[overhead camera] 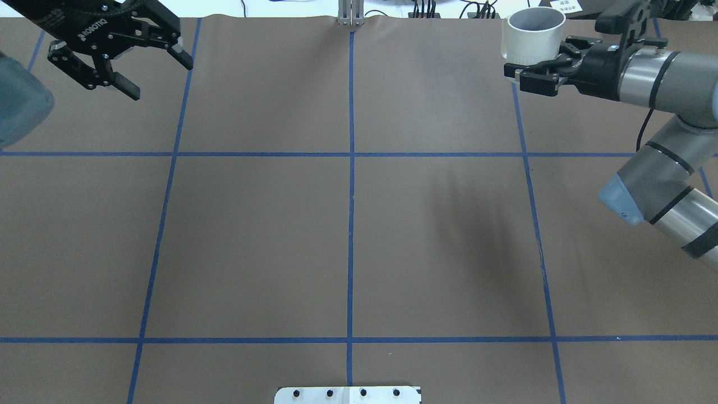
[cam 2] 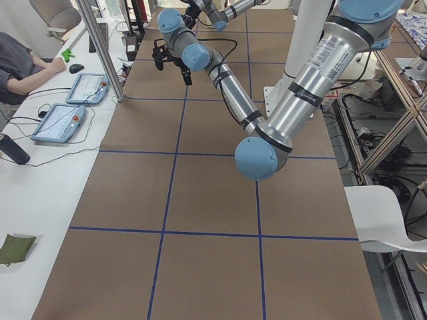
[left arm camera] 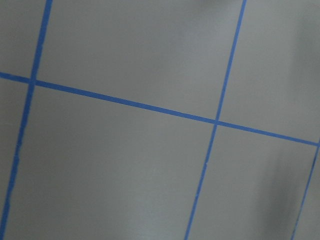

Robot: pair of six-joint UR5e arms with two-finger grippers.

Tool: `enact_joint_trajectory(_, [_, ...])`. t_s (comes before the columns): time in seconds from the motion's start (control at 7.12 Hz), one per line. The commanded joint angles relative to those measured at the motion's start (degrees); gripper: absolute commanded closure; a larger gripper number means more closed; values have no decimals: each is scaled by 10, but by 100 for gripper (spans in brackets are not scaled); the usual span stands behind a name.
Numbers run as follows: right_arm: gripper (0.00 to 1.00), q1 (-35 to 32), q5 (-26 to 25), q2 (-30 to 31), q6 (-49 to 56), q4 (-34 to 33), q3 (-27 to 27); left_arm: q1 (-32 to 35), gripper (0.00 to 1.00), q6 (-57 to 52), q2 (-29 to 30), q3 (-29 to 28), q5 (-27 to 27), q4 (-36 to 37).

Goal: Left arm hands cup to right arm to dump lemon

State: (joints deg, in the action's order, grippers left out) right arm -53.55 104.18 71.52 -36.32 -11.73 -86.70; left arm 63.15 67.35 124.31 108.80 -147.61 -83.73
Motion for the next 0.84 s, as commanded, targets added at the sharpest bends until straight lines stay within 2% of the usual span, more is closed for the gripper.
enact_joint_trajectory(0.0, [69,80,-133,-39,64,-97,-25,-54,0,50,35,-31,63,0])
enact_joint_trajectory(0.14, [70,112,-176,-72,76,-164,-39,-56,0,63,55,-57,63,0])
enact_joint_trajectory(0.28, [70,171,-265,-113,76,-213,-37,-63,0,87,58,-68,63,-4])
enact_joint_trajectory(0.42, [70,233,-390,-156,74,-253,-35,-64,0,115,64,-79,63,-22])
enact_joint_trajectory(0.7, [70,283,-452,-191,65,-278,-25,-66,0,181,77,-126,63,-105])
